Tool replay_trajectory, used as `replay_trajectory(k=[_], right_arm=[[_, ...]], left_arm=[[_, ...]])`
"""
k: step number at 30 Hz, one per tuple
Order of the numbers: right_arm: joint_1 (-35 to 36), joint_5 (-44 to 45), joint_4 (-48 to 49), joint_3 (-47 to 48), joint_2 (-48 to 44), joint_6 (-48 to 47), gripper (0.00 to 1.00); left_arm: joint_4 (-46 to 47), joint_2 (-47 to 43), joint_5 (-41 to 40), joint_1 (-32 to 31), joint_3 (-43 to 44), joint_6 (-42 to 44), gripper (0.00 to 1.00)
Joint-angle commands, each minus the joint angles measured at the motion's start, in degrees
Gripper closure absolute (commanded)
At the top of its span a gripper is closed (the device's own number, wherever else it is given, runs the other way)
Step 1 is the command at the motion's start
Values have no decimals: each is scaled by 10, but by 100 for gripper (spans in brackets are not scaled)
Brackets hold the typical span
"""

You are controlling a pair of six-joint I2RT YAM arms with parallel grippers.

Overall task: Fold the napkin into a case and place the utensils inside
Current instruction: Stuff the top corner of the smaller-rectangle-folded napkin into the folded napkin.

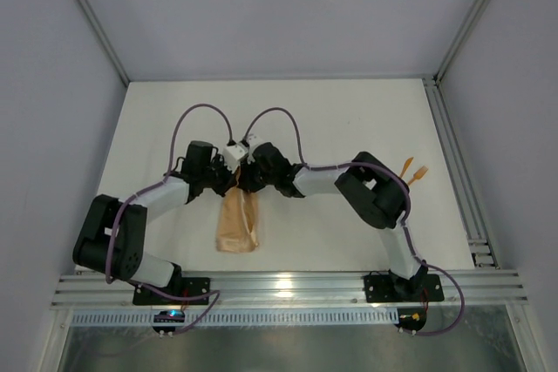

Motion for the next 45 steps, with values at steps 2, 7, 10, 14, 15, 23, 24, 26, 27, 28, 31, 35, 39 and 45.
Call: replay_trajectory(k=[2,7,10,14,15,23,24,26,27,28,31,35,39,45], right_arm=[[-14,-2,-38,35,20,22,85],[-29,-8,-7,4,4,45,85],[-31,-25,-9,20,23,51,85],[-36,-32,-2,38,33,56,85],[-38,-34,-2,41,33,57,85],[-45,-55,-25,89,73,52,85],[-45,-49,-31,91,74,52,85],[-46,-39,-37,92,72,56,85],[-46,-35,-38,91,71,57,84],[-46,-34,-40,91,70,59,84],[-44,-28,-60,103,71,57,82],[-41,-16,-84,118,77,59,81],[-38,-5,-106,132,83,69,81],[-25,19,-132,146,84,103,84]], left_arm=[[12,26,-3,-2,11,8,100],[-1,38,-33,1,29,11,100],[6,35,-19,1,32,2,100],[10,48,-24,3,43,-5,100],[11,53,-23,6,45,-8,100],[12,87,-1,17,81,-27,100],[11,91,4,22,81,-31,100],[11,92,23,37,81,-34,100],[9,92,27,42,81,-36,99],[8,90,32,45,81,-37,96],[10,85,45,57,80,-32,93],[-5,92,67,63,85,-28,92],[-13,87,87,75,81,-27,86],[-19,94,63,86,91,-47,90]])
